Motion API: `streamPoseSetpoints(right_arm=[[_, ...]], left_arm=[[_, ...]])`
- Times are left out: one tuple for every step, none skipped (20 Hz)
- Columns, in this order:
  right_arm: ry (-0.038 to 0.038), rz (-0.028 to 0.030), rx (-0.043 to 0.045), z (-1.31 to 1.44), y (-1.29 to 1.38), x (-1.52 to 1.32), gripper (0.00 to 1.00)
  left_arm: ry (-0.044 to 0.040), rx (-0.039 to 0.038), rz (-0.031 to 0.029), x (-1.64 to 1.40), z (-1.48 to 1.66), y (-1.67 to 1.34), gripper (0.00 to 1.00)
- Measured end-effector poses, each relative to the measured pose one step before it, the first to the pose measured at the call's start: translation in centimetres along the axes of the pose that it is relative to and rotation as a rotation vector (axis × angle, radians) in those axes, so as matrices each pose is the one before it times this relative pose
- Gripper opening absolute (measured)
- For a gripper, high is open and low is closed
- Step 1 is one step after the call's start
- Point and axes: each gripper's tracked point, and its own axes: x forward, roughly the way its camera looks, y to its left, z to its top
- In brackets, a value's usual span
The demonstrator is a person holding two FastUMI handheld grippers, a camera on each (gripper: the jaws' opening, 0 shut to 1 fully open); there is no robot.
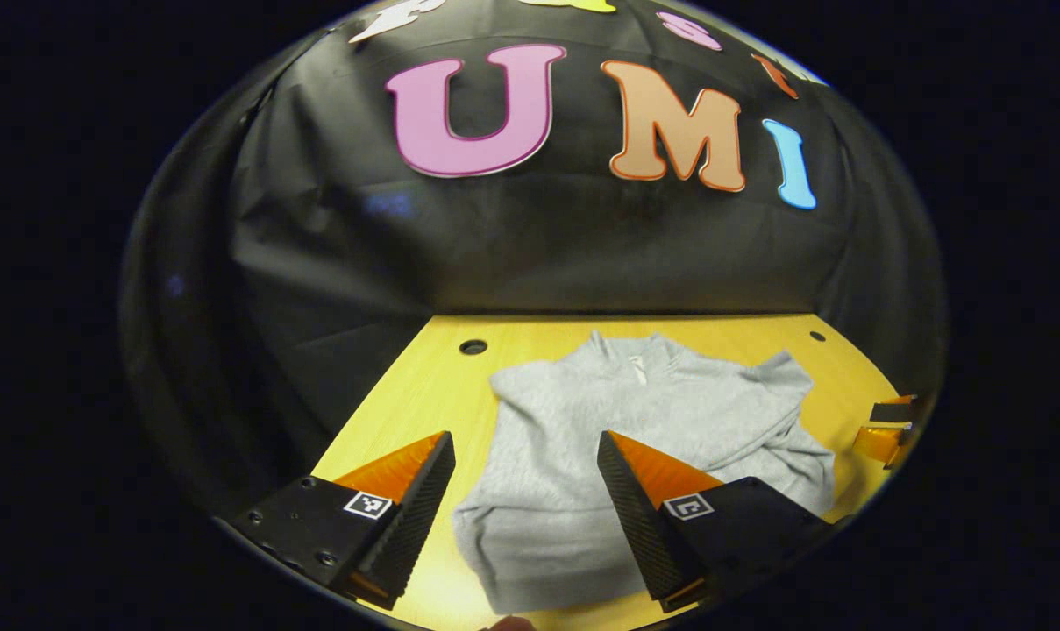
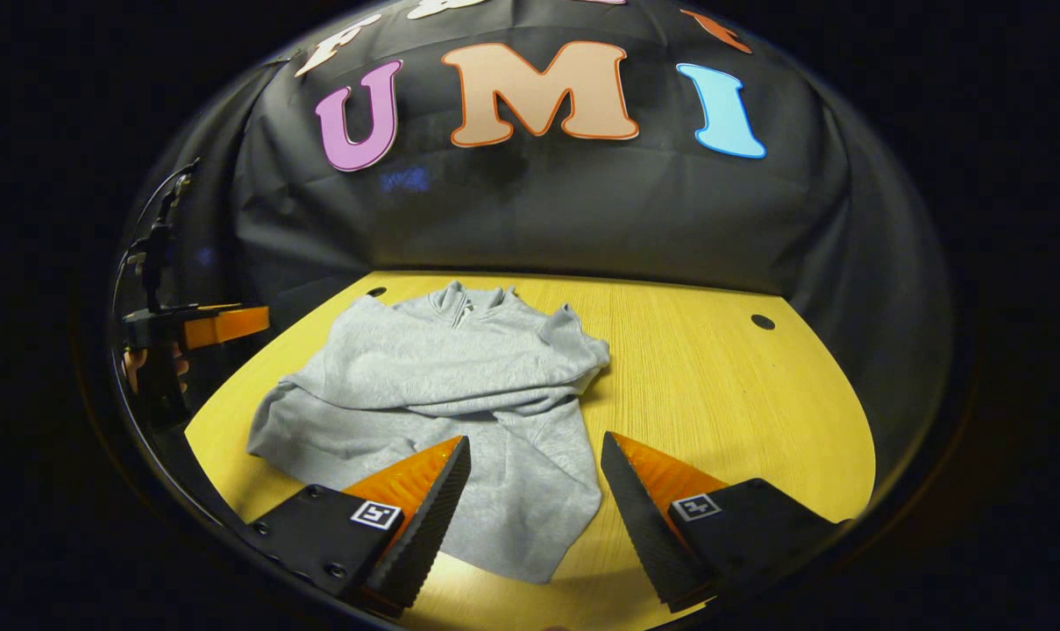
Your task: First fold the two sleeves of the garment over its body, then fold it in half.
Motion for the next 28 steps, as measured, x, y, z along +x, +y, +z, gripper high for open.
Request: streamPoseSetpoints(right_arm=[[0.00711,-0.00521,0.00134,-0.357,-0.040,0.117,0.96],[0.00733,-0.00692,0.00319,-0.343,-0.082,0.051,0.96],[0.01001,-0.00651,0.00289,-0.467,-0.031,0.086,0.96],[0.00732,-0.00756,-0.00079,-0.402,-0.088,0.075,0.96],[0.00813,-0.00776,-0.00269,-0.434,-0.077,0.091,0.96],[0.00865,-0.00594,-0.00218,-0.492,0.023,0.050,0.96],[0.00785,-0.00395,-0.00015,-0.410,0.120,0.004,0.96],[0.00954,-0.00342,-0.00008,-0.611,0.057,0.161,0.96],[0.01055,-0.00373,-0.00177,-0.573,0.089,0.045,0.96],[0.01381,-0.00531,-0.00252,-0.676,0.087,-0.026,0.96],[0.01528,-0.00661,-0.00271,-0.727,0.044,0.042,0.96],[0.01678,-0.00295,-0.00075,-0.789,0.038,0.082,0.96],[0.01637,-0.00150,-0.00133,-0.661,0.092,0.093,0.96],[0.01101,-0.00679,-0.00305,-0.581,-0.069,0.093,0.92],[0.00924,-0.00963,-0.00257,-0.427,-0.153,0.051,0.96],[0.01291,-0.00716,0.00081,-0.578,-0.213,0.136,0.96],[0.02061,-0.00551,0.00391,-0.619,-0.070,0.174,0.97],[0.01646,-0.00614,0.00410,-0.554,-0.202,0.261,0.97],[0.01377,-0.00801,0.00304,-0.495,-0.268,0.194,0.97],[0.01886,-0.00173,0.00446,-0.574,-0.110,0.047,0.97],[0.01990,0.00108,0.00603,-0.581,-0.076,-0.024,0.97],[0.01743,0.00066,0.00535,-0.419,0.027,0.290,0.92],[0.01989,0.00168,0.00549,-0.518,0.036,0.131,0.97],[0.01712,0.00608,0.00857,-0.496,-0.034,-0.103,0.92],[0.00027,0.00128,0.01542,0.018,0.001,-0.054,0.97],[0.00839,0.00006,0.00702,-0.125,-0.034,0.028,0.96],[0.00526,-0.00054,-0.00441,-0.015,0.035,0.035,0.92],[0.00530,0.00244,-0.00789,-0.053,0.093,-0.078,0.96]], left_arm=[[0.01600,-0.00146,0.01319,-0.460,-1.002,0.693,0.96],[0.01760,-0.00184,0.00295,0.006,-0.915,0.193,0.96],[0.02235,-0.00506,-0.00031,-0.288,-1.014,0.134,0.96],[0.02485,-0.00442,-0.00633,-0.530,-1.155,0.203,0.96],[0.02377,-0.00277,-0.01312,-0.291,-1.248,-0.038,0.96],[0.03534,-0.00115,-0.02069,-0.227,-1.331,-0.293,0.96],[0.02723,0.00312,-0.02056,-0.155,-1.216,-0.306,0.96],[0.02453,0.00771,-0.01059,0.263,-1.176,-0.229,0.96],[0.02316,0.00966,0.00010,0.313,-1.079,0.066,0.96],[0.02318,0.00514,0.00464,0.295,-1.155,0.095,0.96],[0.02287,-0.00509,0.00172,0.267,-0.962,0.066,0.96],[0.02179,-0.01081,-0.00201,0.064,-0.657,0.128,0.96],[0.01581,-0.00752,0.00114,0.132,-0.533,0.168,0.96],[0.01213,-0.00250,0.00260,0.251,-0.785,0.023,0.97],[0.01404,-0.00044,0.00068,0.163,-0.583,0.010,0.96],[0.00952,-0.00305,-0.00029,0.190,-0.297,0.148,0.97],[0.00877,-0.00442,-0.00331,0.093,-0.135,-0.013,0.97],[0.00661,-0.00394,-0.00013,0.145,-0.331,0.069,0.97],[0.00650,-0.00439,-0.00112,0.141,-0.186,0.023,0.97],[0.00593,-0.00838,-0.00525,0.147,-0.209,-0.143,0.96],[-0.01003,-0.00663,-0.00359,0.105,0.273,0.036,0.96],[0.00920,-0.00191,-0.00369,0.121,-0.250,-0.029,0.96],[-0.00129,0.00465,-0.00162,-0.008,0.073,0.083,0.96],[0.00525,0.00249,-0.00020,0.058,0.002,0.005,0.96],[0.00687,0.00022,0.00161,-0.052,-0.093,-0.048,0.96],[0.00031,0.00234,0.00055,0.071,0.063,0.017,0.96],[0.00113,0.00152,-0.00640,-0.036,0.016,-0.142,0.96],[-0.00348,0.00552,-0.00422,-0.006,0.035,-0.040,0.92]])
